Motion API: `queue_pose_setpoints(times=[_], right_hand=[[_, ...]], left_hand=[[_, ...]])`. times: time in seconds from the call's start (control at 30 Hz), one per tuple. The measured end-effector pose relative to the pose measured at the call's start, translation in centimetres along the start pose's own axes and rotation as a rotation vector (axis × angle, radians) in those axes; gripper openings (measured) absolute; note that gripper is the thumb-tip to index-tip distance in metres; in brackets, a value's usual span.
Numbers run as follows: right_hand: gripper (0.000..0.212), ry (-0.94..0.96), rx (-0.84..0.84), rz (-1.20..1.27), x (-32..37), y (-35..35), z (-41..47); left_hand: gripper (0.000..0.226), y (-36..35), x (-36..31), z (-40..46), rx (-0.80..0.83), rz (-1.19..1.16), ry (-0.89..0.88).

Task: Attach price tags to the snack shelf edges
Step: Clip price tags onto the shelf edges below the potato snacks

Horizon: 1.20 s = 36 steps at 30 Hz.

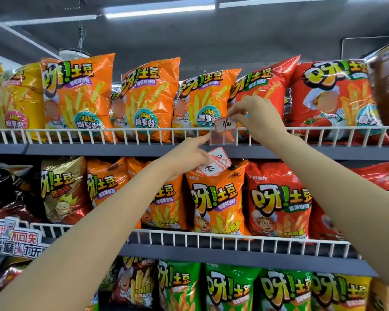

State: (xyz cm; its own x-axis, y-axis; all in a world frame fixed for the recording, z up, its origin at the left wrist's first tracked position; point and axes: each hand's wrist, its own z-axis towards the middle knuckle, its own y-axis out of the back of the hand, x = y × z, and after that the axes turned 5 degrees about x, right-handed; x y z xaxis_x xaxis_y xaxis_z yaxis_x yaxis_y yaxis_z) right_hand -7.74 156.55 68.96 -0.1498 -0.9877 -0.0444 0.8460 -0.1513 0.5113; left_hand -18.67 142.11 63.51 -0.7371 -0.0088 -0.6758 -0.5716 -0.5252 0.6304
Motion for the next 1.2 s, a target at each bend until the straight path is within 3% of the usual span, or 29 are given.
queue_pose_setpoints(times=[0.2, 0.5, 1.07, 1.2], right_hand=[[0.019, -0.022, 0.060, -0.142, -0.1, -1.0, -0.3], [0.015, -0.007, -0.080, -0.392, 0.7, -2.4, -1.9], [0.020, -0.220, -0.094, -0.177, 1.3, -2.5, -1.8], [0.019, -0.185, -0.067, -0.194, 1.5, -2.7, -1.6]], left_hand=[[0.074, 0.0, -0.1, 0.0, 0.013, 0.007, 0.014], [0.073, 0.0, 0.1, 0.2, -0.004, -0.017, 0.009], [0.072, 0.0, -0.1, 0.0, -0.021, -0.018, 0.002], [0.071, 0.0, -0.3, -0.1, -0.008, -0.020, 0.000]])
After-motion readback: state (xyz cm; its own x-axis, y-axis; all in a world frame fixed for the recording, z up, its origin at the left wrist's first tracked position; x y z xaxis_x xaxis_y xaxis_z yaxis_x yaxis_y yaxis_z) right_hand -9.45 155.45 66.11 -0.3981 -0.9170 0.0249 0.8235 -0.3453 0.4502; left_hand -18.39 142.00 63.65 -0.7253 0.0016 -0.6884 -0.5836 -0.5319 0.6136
